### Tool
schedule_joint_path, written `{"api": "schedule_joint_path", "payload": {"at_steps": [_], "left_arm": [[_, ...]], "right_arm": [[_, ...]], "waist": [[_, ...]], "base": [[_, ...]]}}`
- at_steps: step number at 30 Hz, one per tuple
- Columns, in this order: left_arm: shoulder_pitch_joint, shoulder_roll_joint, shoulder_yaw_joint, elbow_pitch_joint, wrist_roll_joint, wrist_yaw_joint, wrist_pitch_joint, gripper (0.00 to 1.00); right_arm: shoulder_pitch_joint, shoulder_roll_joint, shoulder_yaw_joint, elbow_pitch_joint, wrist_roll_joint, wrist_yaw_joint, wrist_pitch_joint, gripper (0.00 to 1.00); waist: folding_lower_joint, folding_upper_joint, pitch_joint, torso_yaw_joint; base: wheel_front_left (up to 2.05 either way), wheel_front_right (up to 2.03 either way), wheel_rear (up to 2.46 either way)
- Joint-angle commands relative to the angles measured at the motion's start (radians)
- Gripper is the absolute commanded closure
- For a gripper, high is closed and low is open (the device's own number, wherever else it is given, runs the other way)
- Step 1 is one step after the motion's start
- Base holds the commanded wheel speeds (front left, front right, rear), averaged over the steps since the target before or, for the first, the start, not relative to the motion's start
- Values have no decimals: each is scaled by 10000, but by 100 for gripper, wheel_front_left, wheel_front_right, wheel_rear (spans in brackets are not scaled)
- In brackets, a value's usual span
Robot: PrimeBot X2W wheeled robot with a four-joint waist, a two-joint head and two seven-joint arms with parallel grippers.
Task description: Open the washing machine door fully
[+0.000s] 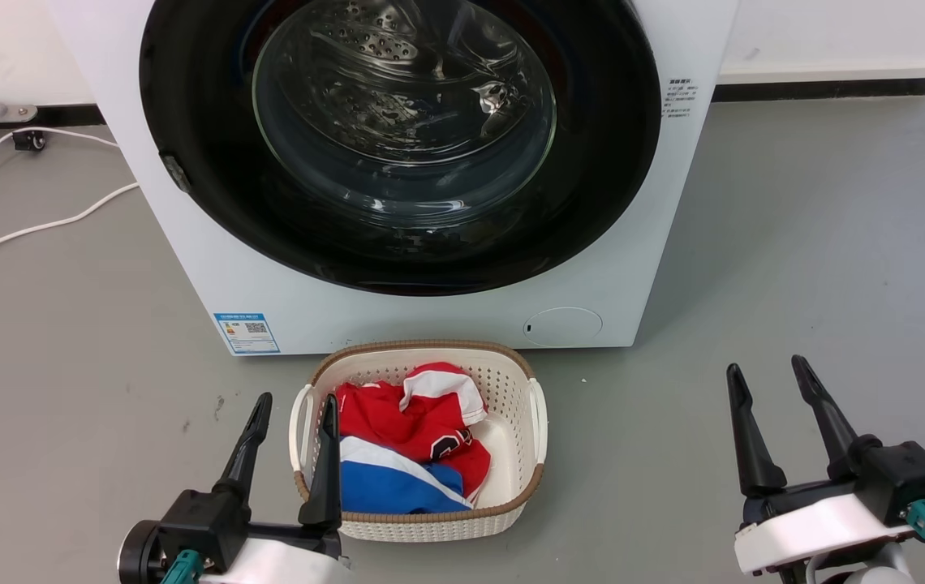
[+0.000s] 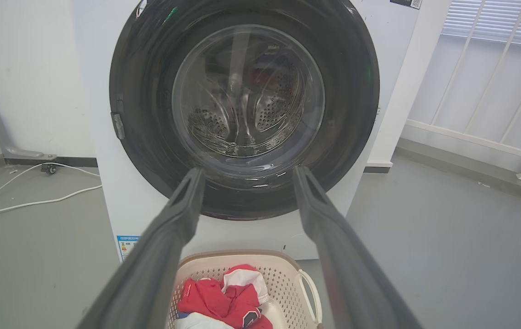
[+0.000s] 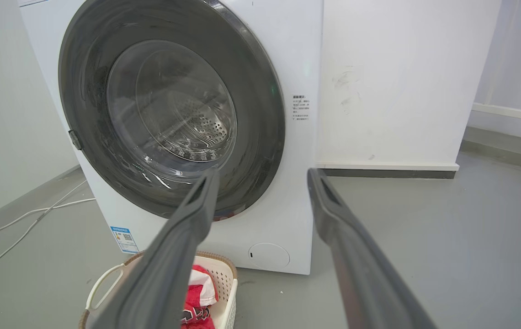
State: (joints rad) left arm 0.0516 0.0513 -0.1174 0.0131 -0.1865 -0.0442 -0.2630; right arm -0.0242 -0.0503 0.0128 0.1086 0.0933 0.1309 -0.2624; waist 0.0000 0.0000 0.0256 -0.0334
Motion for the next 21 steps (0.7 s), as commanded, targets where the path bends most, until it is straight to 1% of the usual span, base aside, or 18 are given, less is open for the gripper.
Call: {"api": "schedule_joint_path", "payload": {"at_steps": [1,14,19,20,21], "left_arm": [[57,-15,29,-15,41,-45,-28,0],[27,-15,-41,-12,28,-54,-28,0],[-37,-14,-88,-29,-5,-30,-28,0],[-63,-14,-102,-41,-1,-29,-28,0],[-103,-14,-111,-49,3,-26,-28,0]], "right_arm": [[-15,2,14,29,65,-3,-38,0],[-20,2,65,37,59,-3,-38,0],[-109,2,88,-17,245,-3,-38,0],[-129,2,84,-29,236,-3,-37,50],[-163,-1,-27,-13,376,-3,-37,85]], "waist": [[0,0,-3,-4],[0,0,53,-45],[0,0,159,-14],[0,0,210,-2],[0,0,270,13]], "base": [[0,0,0],[0,0,0],[0,0,0],[0,0,0],[0,0,0]]}}
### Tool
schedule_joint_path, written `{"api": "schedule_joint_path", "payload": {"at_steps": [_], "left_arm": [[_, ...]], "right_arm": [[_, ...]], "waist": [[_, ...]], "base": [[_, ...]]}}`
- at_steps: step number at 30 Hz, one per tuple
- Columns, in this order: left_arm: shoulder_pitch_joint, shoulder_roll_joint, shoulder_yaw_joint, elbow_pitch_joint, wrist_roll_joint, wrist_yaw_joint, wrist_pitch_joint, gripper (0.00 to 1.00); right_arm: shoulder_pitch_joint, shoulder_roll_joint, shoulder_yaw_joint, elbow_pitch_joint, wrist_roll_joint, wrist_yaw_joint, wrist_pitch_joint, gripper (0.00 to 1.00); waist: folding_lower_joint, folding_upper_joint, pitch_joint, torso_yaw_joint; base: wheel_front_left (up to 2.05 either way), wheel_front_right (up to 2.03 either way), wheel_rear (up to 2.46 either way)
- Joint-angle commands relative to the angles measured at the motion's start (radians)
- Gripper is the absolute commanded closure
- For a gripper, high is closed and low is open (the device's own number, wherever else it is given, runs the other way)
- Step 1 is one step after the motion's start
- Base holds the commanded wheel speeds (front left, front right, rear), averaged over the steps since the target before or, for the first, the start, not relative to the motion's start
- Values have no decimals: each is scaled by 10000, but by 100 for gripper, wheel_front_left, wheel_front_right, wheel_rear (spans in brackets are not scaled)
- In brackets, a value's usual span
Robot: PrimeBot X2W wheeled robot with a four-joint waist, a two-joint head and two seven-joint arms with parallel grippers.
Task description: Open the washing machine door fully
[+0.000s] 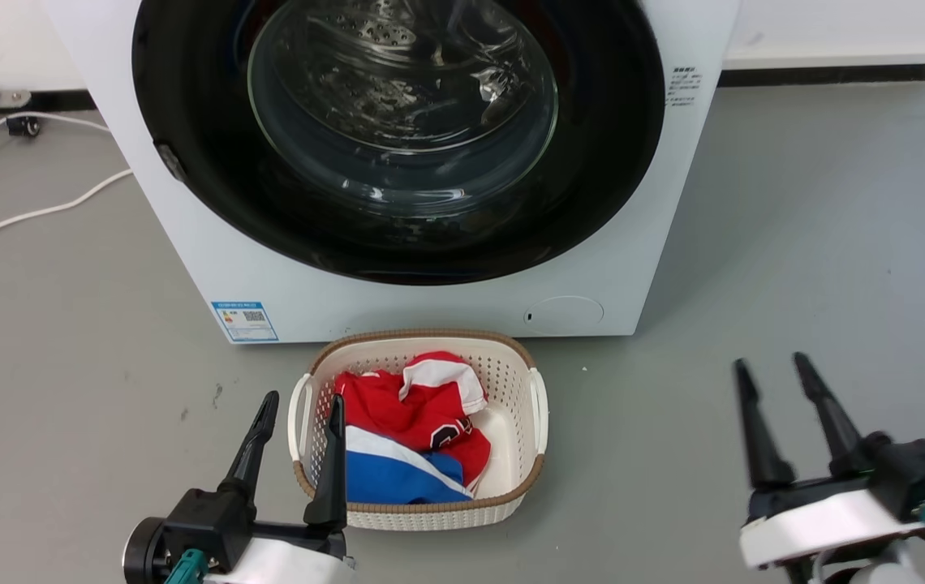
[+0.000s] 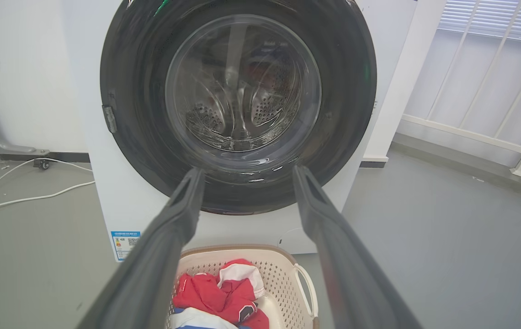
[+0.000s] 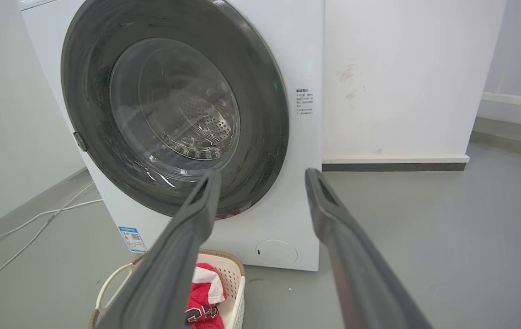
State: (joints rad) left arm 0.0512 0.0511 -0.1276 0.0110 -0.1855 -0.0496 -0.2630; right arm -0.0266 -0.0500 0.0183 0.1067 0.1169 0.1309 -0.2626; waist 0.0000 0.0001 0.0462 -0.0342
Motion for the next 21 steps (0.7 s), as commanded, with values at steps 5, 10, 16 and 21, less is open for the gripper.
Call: {"api": "schedule_joint_path", "payload": {"at_steps": [5,10,16,21], "left_arm": [[-231,-11,6,22,18,-23,-28,0],[-417,-12,1,-10,51,-33,-28,0],[-619,-11,-54,-60,5,-48,-28,0],[-861,-11,-29,-188,-1,-90,-28,0]], "right_arm": [[-369,4,-414,122,788,-3,-35,100],[-810,-2,-928,608,1486,-5,-30,100],[-2277,-6,-1482,1764,2988,-5,116,100],[-4010,-563,-2262,2254,4906,-3,1452,100]], "waist": [[0,-1,325,130],[0,-1,599,282],[0,-1,972,475],[0,-1,1466,636]], "base": [[0,0,0],[0,0,0],[0,0,0],[0,0,0]]}}
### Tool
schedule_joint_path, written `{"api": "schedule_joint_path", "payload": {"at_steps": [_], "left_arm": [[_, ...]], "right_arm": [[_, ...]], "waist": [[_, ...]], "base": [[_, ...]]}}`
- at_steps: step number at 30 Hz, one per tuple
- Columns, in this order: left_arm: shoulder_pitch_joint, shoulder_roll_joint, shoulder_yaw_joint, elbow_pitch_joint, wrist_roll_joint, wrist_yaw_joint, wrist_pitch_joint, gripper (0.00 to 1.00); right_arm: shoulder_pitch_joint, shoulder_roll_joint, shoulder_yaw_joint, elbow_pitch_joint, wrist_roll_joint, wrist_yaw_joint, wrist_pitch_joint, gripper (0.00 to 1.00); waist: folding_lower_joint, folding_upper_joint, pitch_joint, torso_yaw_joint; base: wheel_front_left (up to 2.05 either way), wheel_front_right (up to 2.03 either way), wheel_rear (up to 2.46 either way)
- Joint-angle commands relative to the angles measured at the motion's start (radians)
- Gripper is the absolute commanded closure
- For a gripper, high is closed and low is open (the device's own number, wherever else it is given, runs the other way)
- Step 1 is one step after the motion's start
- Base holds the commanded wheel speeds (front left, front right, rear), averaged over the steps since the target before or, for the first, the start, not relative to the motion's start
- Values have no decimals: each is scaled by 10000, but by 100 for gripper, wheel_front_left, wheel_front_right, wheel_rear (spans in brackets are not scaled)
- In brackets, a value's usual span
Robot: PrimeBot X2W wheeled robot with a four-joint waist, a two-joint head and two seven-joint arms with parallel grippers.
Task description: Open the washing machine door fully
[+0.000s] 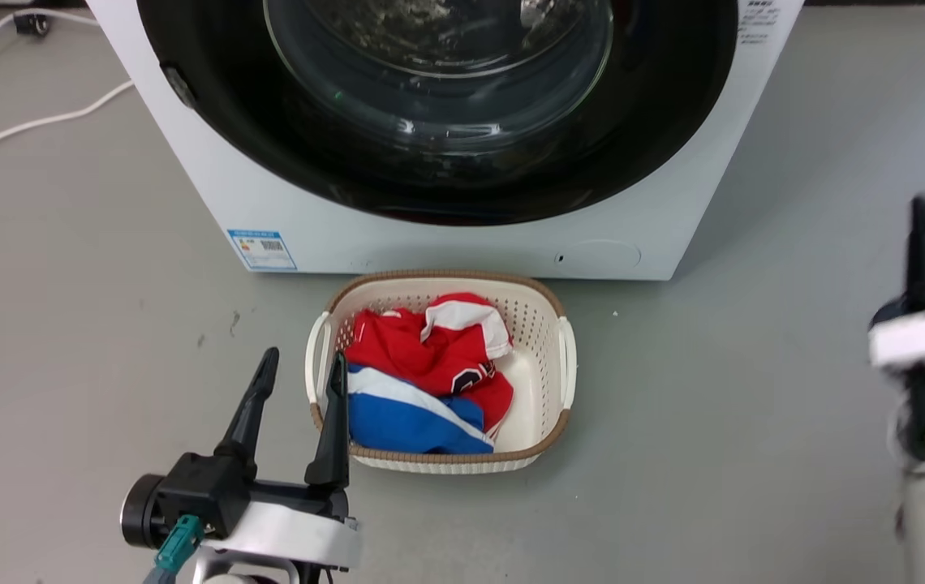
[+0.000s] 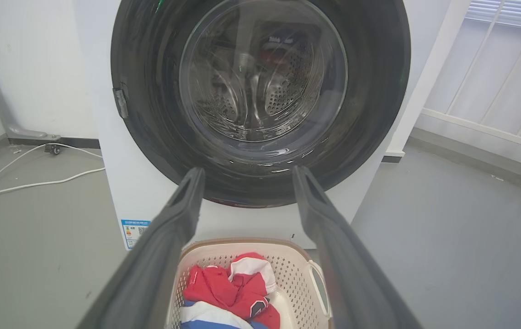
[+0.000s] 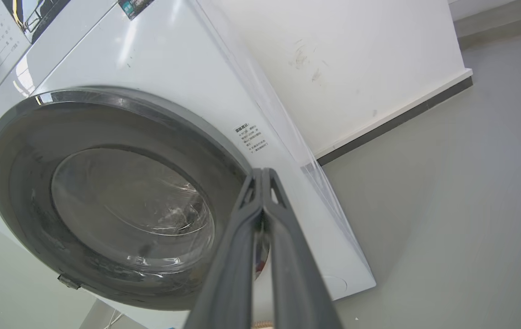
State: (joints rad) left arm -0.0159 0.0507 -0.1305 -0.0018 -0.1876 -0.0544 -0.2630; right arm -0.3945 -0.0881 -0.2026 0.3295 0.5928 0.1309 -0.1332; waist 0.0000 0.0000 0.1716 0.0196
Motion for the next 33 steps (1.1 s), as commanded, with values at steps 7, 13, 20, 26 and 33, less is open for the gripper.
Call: {"api": "schedule_joint_path", "payload": {"at_steps": [7,13,20,26,33], "left_arm": [[-433,-7,216,-307,45,-42,-28,0],[-807,-9,137,-422,9,-127,-28,0],[-1122,-9,-177,-484,-120,-11,-28,0],[-1321,-7,-362,-448,-237,81,-28,0],[-1381,-9,-474,-426,-296,113,-28,0]], "right_arm": [[-2484,-1101,-366,498,1684,-3,2091,100],[-5001,-1702,-946,1733,2808,-3,4258,100],[-6987,-2055,-1248,2781,3156,-2,5780,100],[-8522,-2130,-1316,3594,3187,-2,7112,100],[-9588,-2131,-1302,4396,2665,-2,8134,100]], "waist": [[0,0,835,244],[0,0,1550,673],[0,0,2184,1115],[0,0,2551,1480],[0,0,2741,1724]], "base": [[0,0,0],[0,0,0],[0,0,0],[0,0,0],[0,0,0]]}}
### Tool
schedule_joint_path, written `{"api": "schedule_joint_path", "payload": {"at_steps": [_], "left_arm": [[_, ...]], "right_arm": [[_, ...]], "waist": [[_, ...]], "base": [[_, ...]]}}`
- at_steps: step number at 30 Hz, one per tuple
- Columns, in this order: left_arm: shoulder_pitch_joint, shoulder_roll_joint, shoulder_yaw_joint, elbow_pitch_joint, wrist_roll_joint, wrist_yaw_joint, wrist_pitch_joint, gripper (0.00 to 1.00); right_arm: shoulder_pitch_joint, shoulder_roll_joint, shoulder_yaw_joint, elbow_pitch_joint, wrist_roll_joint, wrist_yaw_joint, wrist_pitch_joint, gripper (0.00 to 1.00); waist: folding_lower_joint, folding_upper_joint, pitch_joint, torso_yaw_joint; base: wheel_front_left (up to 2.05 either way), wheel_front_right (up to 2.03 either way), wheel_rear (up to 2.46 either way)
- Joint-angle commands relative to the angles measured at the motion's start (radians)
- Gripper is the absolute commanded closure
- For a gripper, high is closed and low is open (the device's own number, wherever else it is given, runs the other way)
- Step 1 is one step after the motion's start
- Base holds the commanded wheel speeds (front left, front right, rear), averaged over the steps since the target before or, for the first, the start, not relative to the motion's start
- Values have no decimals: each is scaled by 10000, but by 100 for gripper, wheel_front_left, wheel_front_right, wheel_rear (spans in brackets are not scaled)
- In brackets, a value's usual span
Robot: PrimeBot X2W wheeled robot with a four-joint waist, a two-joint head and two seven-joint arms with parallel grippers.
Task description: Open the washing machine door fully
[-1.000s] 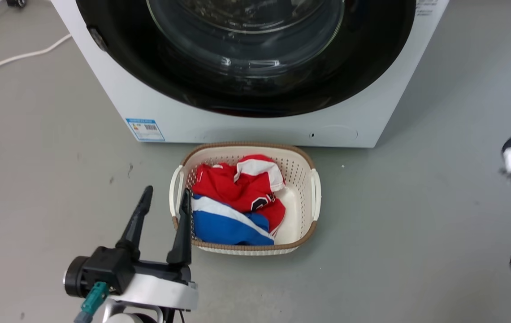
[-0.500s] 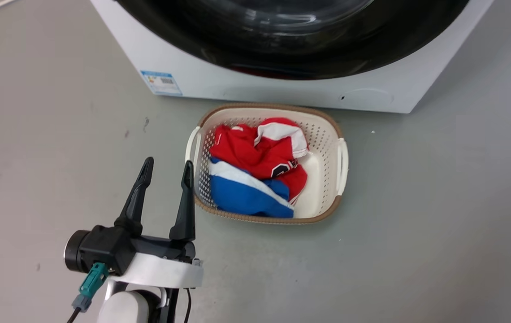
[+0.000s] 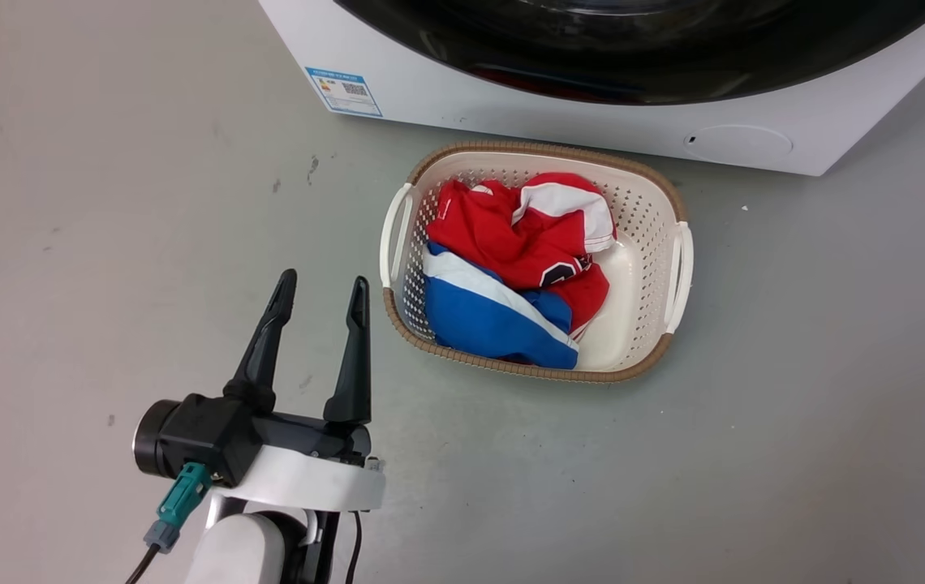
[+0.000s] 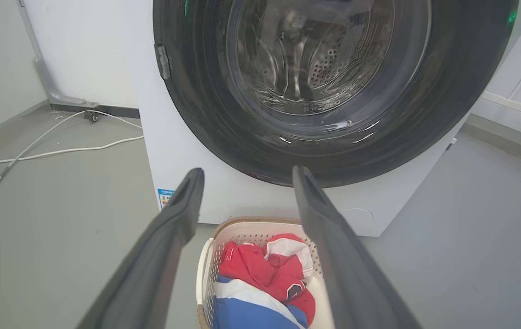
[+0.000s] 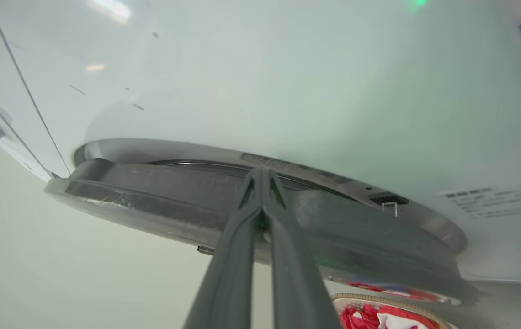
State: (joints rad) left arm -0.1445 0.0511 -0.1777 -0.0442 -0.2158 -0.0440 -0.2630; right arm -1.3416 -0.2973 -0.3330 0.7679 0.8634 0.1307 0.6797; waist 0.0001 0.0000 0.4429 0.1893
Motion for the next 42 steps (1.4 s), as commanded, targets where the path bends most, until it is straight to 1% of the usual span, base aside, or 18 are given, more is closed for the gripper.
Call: {"api": "schedule_joint_path", "payload": {"at_steps": [1,5,9,13,20,31,42], "left_arm": [[-121,-13,-33,-8,-34,24,-28,0],[-222,-11,-195,-34,-70,94,-28,0],[-258,-13,-286,-1,-137,107,-28,0],[-322,-11,-366,34,-121,133,-28,0],[-214,-11,-376,74,-250,238,-28,0],[228,-11,-300,259,-315,210,-27,0],[1247,-10,-190,423,-190,193,-27,0]], "right_arm": [[-233,-34,3,99,-150,0,77,100],[-675,-6,-136,607,-621,0,477,100],[-726,94,-63,832,-903,0,1006,100],[-540,169,-140,760,-991,0,1457,100],[26,306,-235,203,-1073,0,1937,100],[1910,914,-180,-868,-737,2,2633,100],[4541,1645,-293,-1836,-165,0,3263,100]], "waist": [[-1,0,59,53],[-1,0,190,152],[-1,0,263,215],[-1,0,291,287],[-1,0,96,319],[-1,0,-1096,358],[-1,0,-2838,640]], "base": [[0,0,0],[0,0,0],[0,0,0],[0,0,0],[0,0,0],[0,0,0],[0,0,0]]}}
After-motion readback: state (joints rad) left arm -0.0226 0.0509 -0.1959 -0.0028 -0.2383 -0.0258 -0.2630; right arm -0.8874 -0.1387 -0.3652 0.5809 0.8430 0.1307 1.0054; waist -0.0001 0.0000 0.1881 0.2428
